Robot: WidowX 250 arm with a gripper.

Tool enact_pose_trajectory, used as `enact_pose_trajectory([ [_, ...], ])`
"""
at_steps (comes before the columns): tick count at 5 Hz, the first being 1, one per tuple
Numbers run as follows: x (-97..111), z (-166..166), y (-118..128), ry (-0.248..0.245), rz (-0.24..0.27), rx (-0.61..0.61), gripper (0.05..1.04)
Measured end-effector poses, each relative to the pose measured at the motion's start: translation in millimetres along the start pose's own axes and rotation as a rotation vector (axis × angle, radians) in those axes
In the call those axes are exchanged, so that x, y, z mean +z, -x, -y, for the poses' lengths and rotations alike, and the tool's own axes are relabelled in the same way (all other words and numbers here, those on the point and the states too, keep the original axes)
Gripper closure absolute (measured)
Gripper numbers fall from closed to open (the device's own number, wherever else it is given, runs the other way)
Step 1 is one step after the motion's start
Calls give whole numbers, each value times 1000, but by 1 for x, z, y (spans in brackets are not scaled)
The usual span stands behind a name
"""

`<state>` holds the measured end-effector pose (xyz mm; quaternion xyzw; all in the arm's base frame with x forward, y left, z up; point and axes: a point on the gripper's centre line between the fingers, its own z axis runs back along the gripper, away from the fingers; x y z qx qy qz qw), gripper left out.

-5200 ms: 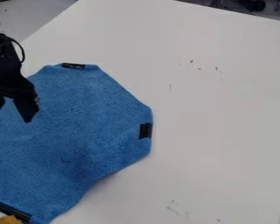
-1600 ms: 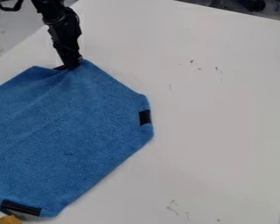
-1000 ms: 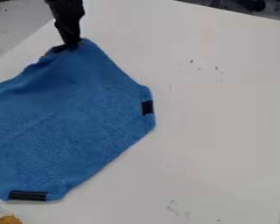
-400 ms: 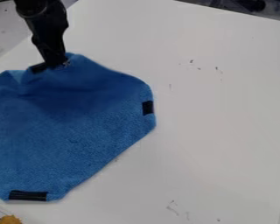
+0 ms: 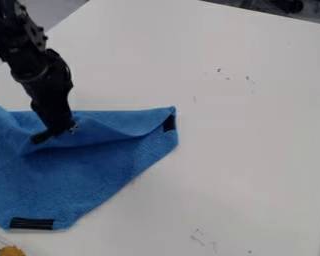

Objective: Fold the cloth from top to bottom

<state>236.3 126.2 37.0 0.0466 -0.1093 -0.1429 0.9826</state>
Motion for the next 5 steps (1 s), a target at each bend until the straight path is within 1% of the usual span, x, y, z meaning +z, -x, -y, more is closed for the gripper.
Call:
enact_pose_trajectory([
  [1, -9, 7, 21, 12, -18, 35, 997],
  [2, -6, 16, 36, 12, -8, 90, 835],
  [3, 3, 21, 41, 20, -16, 108, 564],
  [4, 15, 27, 43, 13, -53, 135, 262],
  [5, 28, 38, 43, 13, -99, 182, 79],
])
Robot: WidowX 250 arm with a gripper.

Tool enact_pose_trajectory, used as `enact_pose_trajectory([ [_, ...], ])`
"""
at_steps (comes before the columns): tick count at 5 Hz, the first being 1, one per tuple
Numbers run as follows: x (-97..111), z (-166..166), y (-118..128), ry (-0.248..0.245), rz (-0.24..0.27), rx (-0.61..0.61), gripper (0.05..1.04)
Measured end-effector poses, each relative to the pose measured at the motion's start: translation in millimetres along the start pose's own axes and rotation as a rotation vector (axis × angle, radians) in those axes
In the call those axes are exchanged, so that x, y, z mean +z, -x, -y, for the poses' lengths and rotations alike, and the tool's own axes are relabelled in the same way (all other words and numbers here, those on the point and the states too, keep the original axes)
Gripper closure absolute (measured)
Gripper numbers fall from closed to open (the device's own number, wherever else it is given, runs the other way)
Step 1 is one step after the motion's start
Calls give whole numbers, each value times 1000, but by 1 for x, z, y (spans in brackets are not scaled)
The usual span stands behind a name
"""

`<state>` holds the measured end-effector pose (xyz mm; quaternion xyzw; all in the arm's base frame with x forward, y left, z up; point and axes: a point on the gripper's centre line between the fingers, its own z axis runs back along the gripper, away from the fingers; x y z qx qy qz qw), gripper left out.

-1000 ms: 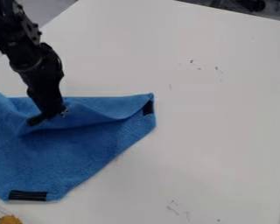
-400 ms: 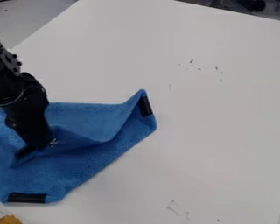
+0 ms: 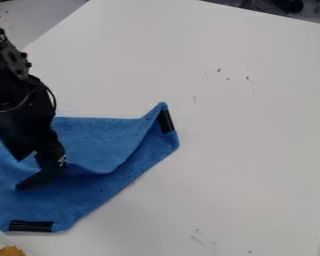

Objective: Fold the cloth from top to bottom

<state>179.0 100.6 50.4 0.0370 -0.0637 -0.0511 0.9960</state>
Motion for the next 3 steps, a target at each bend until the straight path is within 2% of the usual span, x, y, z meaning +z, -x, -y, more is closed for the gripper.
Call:
enact_pose_trajectory([
  [1, 11, 8, 3, -21, -36, 23, 81],
  [3, 16, 8, 0, -37, -8, -5, 83],
])
